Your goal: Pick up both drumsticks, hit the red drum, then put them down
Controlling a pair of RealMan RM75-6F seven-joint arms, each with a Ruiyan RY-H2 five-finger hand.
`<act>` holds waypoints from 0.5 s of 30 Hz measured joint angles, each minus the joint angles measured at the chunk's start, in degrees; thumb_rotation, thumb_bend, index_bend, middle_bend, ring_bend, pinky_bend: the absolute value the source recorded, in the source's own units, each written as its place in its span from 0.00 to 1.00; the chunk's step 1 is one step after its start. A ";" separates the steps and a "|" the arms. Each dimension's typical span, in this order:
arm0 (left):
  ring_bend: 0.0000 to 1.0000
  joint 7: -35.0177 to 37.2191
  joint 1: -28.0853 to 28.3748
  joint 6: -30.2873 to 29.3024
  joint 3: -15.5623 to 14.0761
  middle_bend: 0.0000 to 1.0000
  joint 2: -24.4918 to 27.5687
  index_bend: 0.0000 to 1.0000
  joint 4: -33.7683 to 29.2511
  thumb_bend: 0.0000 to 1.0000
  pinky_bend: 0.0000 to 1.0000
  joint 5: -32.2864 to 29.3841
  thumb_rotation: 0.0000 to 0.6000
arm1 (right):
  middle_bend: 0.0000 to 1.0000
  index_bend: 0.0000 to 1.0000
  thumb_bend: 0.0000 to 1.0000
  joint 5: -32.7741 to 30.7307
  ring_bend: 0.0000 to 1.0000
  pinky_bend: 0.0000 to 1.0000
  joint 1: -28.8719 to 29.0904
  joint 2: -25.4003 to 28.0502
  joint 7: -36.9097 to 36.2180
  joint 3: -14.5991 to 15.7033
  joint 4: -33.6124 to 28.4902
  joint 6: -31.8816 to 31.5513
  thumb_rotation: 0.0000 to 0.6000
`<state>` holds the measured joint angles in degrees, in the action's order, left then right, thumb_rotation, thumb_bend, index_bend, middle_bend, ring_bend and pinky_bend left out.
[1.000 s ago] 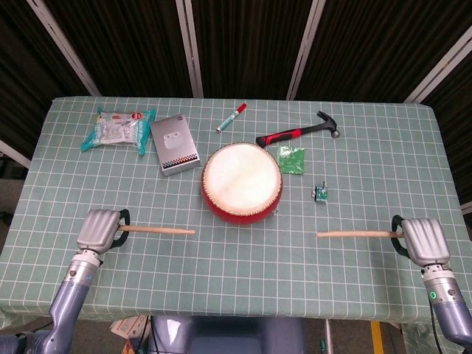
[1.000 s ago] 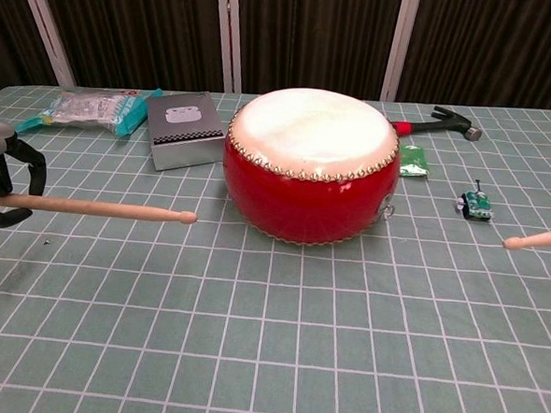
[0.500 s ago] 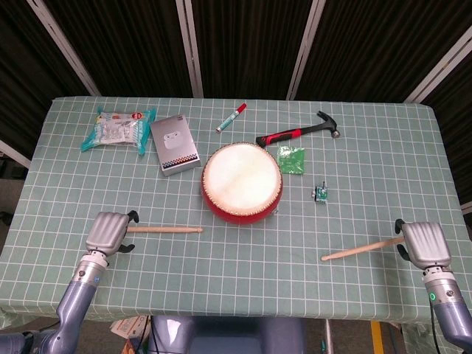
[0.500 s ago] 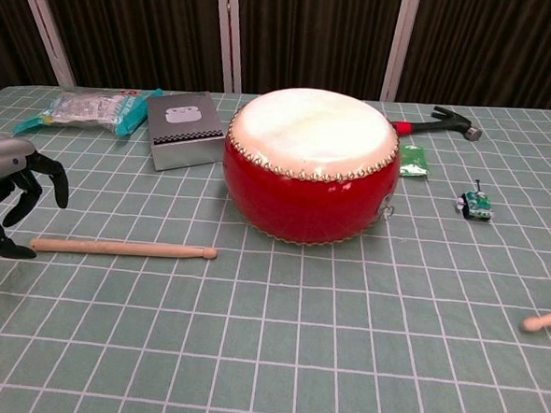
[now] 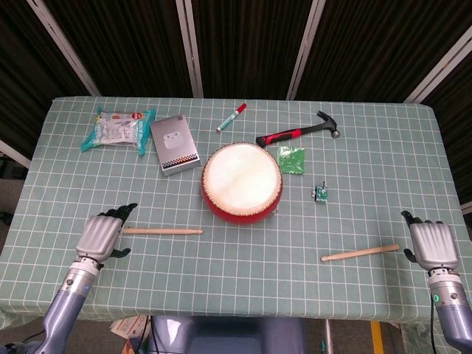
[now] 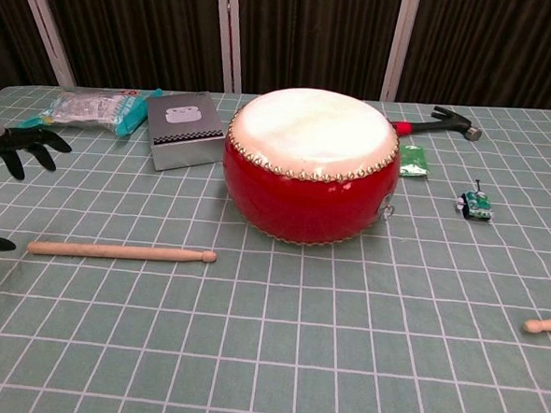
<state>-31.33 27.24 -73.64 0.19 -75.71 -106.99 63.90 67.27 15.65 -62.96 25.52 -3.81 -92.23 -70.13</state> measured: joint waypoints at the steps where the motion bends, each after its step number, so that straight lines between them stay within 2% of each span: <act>1: 0.09 1.20 -0.64 -0.91 -0.36 0.03 0.52 0.04 -0.08 0.04 0.25 2.01 1.00 | 0.20 0.01 0.24 0.16 0.23 0.28 -0.35 0.17 -0.84 -0.21 -0.41 -0.86 1.00; 4: 0.02 4.80 -2.83 -4.14 -1.58 0.00 2.08 0.00 0.20 0.04 0.15 7.81 1.00 | 0.10 0.00 0.24 1.54 0.14 0.21 -1.93 0.67 -4.68 -0.83 -1.68 -4.63 1.00; 9: 0.00 11.93 -8.11 -11.13 -4.02 0.00 4.79 0.00 2.35 0.04 0.06 15.00 1.00 | 0.03 0.00 0.24 6.70 0.06 0.16 -5.97 0.84 -12.13 -1.12 -2.71 -13.60 1.00; 15: 0.00 19.68 -14.10 -17.50 -6.12 0.00 6.66 0.00 8.02 0.04 0.05 20.54 1.00 | 0.00 0.00 0.24 14.96 0.04 0.14 -10.88 -1.07 -17.56 0.14 -0.32 -23.23 1.00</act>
<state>-11.65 13.14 -91.14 -5.93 -69.05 -98.97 84.44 82.23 4.77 -64.04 7.97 -3.67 -92.55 -93.35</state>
